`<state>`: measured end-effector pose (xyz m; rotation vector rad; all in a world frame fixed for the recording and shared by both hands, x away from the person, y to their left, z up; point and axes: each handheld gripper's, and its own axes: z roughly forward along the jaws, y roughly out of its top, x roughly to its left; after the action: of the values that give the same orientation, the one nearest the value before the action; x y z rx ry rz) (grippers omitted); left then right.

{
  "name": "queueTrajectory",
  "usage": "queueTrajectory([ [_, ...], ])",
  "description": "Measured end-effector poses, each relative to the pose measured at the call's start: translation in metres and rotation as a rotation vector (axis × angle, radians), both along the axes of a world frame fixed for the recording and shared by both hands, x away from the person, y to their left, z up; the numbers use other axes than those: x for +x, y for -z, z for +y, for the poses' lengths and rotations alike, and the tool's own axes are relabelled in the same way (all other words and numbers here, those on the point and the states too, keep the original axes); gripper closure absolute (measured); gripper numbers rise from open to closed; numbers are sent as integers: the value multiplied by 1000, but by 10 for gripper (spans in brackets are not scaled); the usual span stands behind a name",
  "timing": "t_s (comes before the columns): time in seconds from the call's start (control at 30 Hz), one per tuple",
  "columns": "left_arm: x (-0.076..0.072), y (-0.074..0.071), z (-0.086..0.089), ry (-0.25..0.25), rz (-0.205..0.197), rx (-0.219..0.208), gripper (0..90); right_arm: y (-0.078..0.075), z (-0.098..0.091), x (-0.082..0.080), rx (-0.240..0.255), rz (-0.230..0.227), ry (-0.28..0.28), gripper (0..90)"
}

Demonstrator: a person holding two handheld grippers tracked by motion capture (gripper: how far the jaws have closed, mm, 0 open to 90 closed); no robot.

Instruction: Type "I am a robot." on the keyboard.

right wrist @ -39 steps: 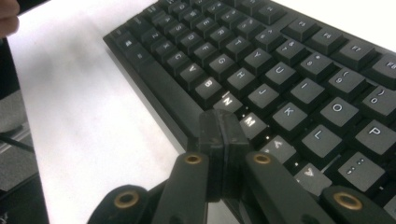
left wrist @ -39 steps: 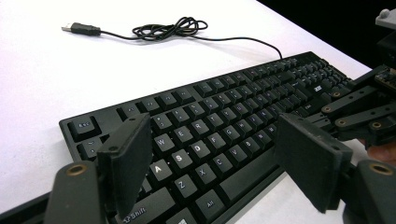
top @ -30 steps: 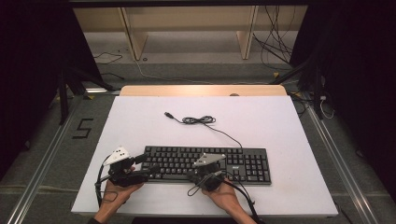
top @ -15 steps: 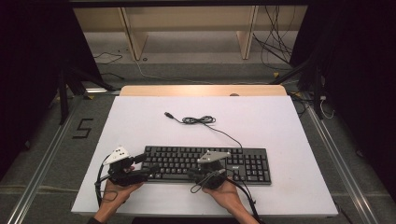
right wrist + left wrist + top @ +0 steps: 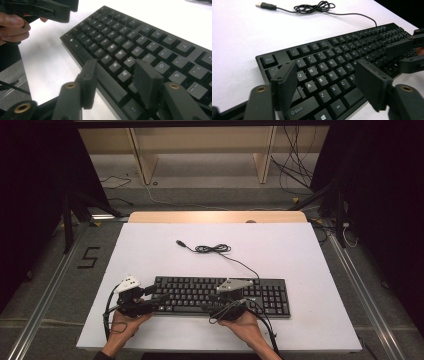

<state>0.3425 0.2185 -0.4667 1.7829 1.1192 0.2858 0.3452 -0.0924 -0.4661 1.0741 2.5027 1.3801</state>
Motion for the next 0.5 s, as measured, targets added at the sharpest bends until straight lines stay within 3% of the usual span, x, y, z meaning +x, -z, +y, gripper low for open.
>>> queueTrajectory([
  [0.13,4,3,2,-13,25,8,497,-2,-2,-1,5,-11,7,487],
  [0.5,12,8,-2,-6,64,60,747,-5,-9,-2,3,-33,25,417],
])
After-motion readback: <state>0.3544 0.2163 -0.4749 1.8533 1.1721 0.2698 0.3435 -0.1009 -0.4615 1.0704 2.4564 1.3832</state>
